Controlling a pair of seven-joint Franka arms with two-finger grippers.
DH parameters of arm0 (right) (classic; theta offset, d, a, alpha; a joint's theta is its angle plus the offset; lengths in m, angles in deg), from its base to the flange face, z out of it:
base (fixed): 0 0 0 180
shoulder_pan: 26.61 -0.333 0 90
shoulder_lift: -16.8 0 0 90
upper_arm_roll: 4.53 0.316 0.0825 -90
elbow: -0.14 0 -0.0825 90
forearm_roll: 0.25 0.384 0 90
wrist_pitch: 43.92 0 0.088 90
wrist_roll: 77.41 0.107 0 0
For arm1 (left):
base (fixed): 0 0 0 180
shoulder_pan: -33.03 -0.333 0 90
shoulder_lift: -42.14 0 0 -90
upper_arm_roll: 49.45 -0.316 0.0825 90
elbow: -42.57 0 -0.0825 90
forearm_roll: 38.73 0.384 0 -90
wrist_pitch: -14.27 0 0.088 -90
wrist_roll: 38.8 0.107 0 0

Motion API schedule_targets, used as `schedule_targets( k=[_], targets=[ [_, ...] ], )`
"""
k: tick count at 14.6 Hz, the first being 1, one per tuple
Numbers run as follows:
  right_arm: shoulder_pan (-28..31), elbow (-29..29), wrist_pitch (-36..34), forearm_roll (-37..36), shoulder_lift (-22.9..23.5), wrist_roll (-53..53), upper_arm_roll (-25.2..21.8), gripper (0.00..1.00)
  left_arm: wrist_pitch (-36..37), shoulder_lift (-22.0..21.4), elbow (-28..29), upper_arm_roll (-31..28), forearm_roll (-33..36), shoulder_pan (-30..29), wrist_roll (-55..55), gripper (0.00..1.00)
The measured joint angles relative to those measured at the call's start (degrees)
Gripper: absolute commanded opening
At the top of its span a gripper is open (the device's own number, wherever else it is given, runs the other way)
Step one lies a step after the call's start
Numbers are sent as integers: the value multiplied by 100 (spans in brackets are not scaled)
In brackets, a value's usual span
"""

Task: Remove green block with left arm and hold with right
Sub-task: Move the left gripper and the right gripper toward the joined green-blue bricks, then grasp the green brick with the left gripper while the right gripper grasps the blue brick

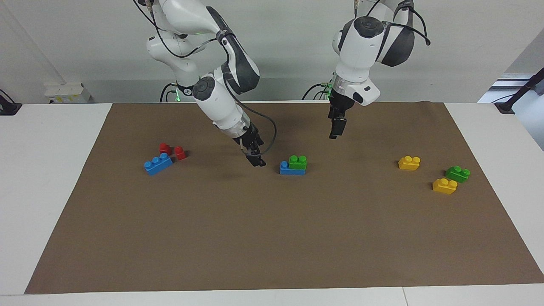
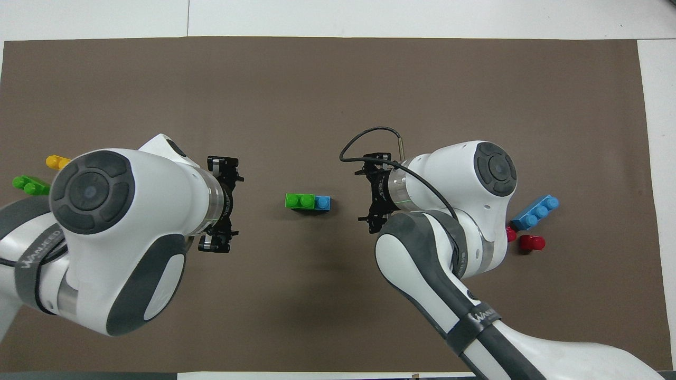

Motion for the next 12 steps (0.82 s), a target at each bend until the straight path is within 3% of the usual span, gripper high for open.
schedule_targets(
  k=[6,12],
  targets=[
    [-561,15,953,368,584,363,1,99,-713,640,86,-2,0,348,-1132,100],
    [-696,16,1374,470,833,379,0,99,-1263,1046,92,-11,38,426,-1541,100]
  ],
)
